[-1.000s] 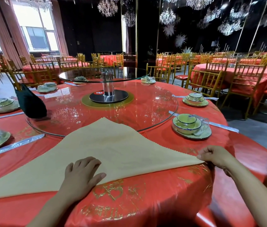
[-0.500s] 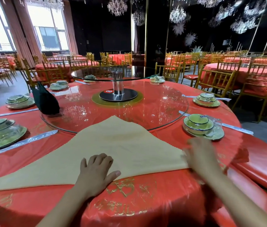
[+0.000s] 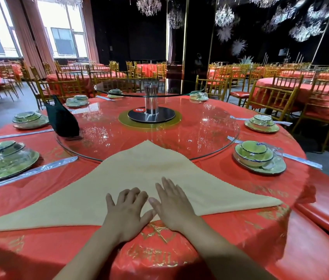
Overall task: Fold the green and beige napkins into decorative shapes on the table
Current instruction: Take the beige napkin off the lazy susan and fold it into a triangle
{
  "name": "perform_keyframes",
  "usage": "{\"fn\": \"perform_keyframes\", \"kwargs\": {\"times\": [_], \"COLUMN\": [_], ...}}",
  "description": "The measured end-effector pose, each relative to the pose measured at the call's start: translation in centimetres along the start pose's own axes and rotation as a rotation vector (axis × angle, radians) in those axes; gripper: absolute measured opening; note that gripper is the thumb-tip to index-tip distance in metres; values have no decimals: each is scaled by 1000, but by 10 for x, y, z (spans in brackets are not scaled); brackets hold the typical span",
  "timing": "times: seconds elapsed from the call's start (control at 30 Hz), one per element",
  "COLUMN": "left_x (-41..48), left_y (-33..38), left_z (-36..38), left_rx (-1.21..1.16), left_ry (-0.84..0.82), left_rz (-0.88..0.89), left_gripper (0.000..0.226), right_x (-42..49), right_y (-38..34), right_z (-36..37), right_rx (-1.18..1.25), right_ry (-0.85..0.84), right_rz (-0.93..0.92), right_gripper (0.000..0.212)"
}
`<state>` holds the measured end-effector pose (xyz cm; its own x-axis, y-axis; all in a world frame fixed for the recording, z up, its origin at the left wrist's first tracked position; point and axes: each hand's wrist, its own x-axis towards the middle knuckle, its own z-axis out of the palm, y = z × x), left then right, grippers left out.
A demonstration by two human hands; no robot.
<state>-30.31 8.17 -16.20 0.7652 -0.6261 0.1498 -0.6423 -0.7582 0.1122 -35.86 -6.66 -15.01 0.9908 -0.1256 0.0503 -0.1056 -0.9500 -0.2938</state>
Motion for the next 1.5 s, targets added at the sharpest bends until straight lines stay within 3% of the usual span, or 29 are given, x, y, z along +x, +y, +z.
{"fn": "perform_keyframes", "kwargs": {"times": [0.07, 0.2, 0.3, 0.5, 0.67, 0.83, 0.93, 1.0, 1.1, 1.2, 1.23, 1.3, 1.37, 1.5], "left_x": [1, 2, 3, 3, 3, 3, 3, 2, 2, 3, 3, 3, 2, -2], "left_y": [-1, 1, 2, 3, 2, 3, 3, 3, 3, 2, 2, 2, 3, 4], "left_z": [-2, -3, -6, -6, -6, -9, -10, -10, -9, -9, -9, -9, -11, -14], "left_rx": [14, 29, 8, 40, 46, 42, 43, 34, 21, 12, 9, 11, 4, -17], "left_ry": [-18, -117, -205, -216, -224, -238, -236, -243, -246, -251, -253, -250, -248, -258], "left_rz": [-20, -44, -49, -49, -54, -55, -56, -55, -54, -53, -51, -45, -49, -80], "left_gripper": [120, 122, 127, 128, 127, 127, 126, 126, 125, 124, 124, 123, 120, 76], "right_x": [-1, -10, -18, -36, -46, -60, -64, -65, -61, -50, -43, -27, -12, 9], "right_y": [7, 30, 53, 108, 153, 184, 198, 205, 186, 115, 89, 35, 3, -2], "right_z": [-1, -8, -15, -34, -49, -66, -72, -74, -80, -84, -75, -59, -37, -2], "right_rx": [-41, -97, -132, -133, -157, -159, -164, -196, -280, -320, -376, -248, -12, 14], "right_ry": [-27, -37, -29, -29, -1, 28, 7, 24, 220, 291, 377, 342, 144, 22], "right_rz": [17, 85, 128, 245, 338, 374, 400, 406, 330, 141, -17, -205, -197, -147], "right_gripper": [121, 120, 134, 141, 136, 104, 128, 125, 98, 40, 29, 36, 43, 48]}}
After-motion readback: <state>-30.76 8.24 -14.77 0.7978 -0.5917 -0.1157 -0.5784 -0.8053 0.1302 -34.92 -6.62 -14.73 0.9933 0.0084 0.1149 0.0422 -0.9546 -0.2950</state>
